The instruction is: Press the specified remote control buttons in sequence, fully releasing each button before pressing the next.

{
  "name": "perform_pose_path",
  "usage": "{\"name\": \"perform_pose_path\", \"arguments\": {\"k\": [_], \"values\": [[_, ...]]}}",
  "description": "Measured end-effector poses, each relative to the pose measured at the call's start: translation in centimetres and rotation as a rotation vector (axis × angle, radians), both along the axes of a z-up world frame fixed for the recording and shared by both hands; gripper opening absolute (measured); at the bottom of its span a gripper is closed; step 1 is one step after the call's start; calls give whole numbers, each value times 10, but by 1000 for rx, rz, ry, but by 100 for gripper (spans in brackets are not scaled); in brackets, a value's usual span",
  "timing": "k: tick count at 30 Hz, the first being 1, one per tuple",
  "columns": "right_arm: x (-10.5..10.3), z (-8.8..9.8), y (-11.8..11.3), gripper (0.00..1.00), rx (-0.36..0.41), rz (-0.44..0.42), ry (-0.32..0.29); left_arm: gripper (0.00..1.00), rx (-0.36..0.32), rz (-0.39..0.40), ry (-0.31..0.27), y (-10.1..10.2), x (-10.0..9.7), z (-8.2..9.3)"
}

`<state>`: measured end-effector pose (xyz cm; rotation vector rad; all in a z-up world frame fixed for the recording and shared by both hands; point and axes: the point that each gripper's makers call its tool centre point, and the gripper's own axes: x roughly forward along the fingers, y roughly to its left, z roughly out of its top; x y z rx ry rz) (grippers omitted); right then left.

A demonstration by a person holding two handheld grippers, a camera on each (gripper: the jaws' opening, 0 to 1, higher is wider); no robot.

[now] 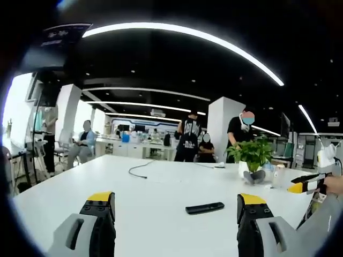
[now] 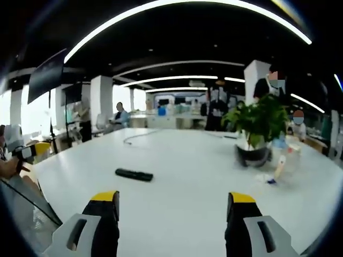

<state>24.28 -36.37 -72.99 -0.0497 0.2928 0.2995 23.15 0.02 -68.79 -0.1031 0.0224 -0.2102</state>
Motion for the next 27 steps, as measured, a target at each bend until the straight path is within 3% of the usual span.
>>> {"name": "perform_pose_path", "arguments": {"k": [3,27], "values": [[0,-1,1,82,-16,8,3,98,19,33,22,5,1,-5],[1,1,-1,81,-63,21,-19,98,39,-3,66,-4,2,-13]]}}
